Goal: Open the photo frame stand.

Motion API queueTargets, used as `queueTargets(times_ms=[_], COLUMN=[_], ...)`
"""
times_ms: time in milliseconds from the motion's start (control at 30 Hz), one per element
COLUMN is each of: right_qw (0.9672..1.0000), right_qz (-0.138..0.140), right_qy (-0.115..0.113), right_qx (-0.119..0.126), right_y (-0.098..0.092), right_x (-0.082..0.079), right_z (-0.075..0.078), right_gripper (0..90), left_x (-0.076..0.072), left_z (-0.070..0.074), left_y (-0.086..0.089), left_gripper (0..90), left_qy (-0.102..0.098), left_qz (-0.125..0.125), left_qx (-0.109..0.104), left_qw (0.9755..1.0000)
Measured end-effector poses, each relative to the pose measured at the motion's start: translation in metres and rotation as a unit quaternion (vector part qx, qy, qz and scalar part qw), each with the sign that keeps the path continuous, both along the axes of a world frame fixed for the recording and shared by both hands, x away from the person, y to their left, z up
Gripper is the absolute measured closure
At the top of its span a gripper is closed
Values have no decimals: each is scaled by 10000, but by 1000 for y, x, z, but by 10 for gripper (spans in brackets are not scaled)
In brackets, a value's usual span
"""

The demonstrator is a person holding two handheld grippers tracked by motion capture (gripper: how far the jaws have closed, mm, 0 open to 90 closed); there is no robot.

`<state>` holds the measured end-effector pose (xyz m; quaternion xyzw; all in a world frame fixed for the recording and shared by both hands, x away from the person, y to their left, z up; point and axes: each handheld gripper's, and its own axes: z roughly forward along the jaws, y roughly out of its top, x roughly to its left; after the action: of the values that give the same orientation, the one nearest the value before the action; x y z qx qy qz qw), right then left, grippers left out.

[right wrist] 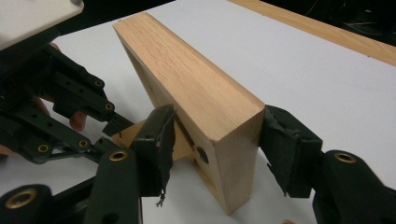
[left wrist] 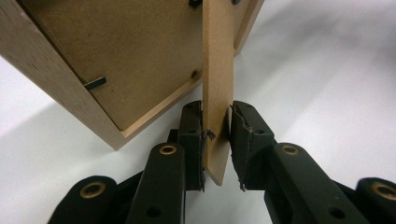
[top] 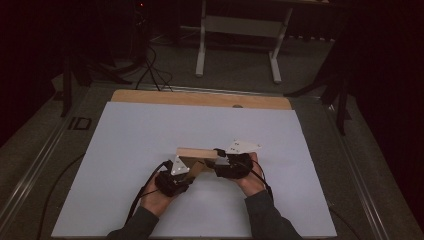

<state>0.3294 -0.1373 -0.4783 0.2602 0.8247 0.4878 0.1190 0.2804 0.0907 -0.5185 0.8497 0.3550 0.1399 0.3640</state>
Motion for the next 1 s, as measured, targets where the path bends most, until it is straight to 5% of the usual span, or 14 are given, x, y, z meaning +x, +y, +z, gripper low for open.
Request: queueTargets(times_ms=[467, 1000], right_qw=[9996, 9987], right_qz=[233, 351], right_qy=[95, 93], right_qx=[-140, -357], right_y=[2, 2], right_x=[-5, -13], right_z=[-1, -6], right_gripper=[380, 344], left_x=[1, -1], left_z=[-2, -2], left_y=[4, 7], left_gripper=[737, 722], left_qy=[222, 258], left_qz=[-119, -115], left_qx=[-232, -269], left_qw=[9994, 9992])
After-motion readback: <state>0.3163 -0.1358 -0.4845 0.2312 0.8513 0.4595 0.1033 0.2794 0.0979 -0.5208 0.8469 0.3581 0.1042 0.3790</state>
